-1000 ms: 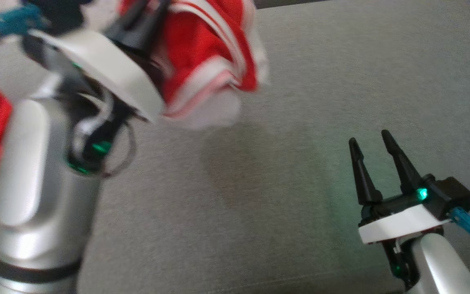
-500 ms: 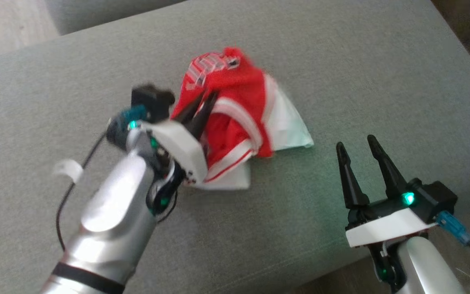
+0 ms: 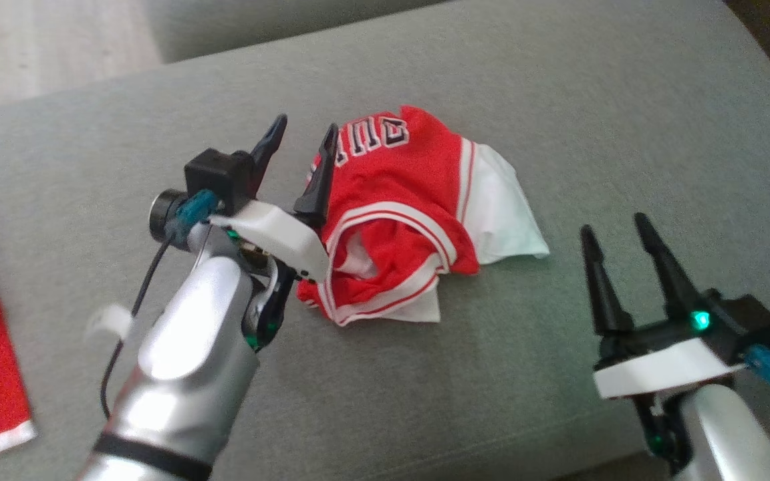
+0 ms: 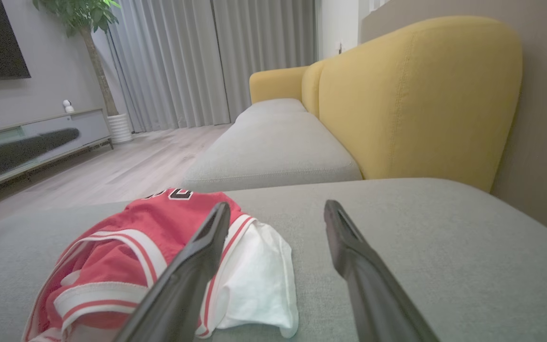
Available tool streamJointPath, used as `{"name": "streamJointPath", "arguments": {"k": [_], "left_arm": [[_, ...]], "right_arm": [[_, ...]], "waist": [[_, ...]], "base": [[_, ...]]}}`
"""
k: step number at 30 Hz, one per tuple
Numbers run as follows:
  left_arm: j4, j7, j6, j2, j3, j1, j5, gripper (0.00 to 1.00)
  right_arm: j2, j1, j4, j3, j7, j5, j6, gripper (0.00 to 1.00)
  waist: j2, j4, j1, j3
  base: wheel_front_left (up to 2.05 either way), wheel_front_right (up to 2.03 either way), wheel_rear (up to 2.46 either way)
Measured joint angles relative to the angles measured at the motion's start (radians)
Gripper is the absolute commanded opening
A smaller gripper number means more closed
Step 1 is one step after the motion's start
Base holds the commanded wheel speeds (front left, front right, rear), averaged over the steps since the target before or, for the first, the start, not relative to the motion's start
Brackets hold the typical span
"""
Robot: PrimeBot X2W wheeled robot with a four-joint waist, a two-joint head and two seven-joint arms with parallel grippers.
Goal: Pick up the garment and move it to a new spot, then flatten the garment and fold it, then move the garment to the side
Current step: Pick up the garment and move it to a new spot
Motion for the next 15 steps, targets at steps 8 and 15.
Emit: {"name": "streamJointPath", "arguments": {"k": [8, 15], "left_arm": [[-0.266, -0.006, 0.069, 0.02, 0.067, 0.389, 0.088, 1.0], [-0.375, -0.006, 0.101, 0.037, 0.149, 0.536, 0.108, 1.0]], "right_arm": [[-0.014, 0.116, -0.065, -0.085, 0.037, -0.017, 0.0, 1.0], [-0.026, 0.155, -0.074, -0.116, 0.047, -0.047, 0.0, 1.0]], "waist": [[0.0, 0.126, 0.0, -0.062], [0.0, 0.226, 0.0, -0.092]], "base": [[0.0, 0.0, 0.0], [0.0, 0.0, 0.0]]}}
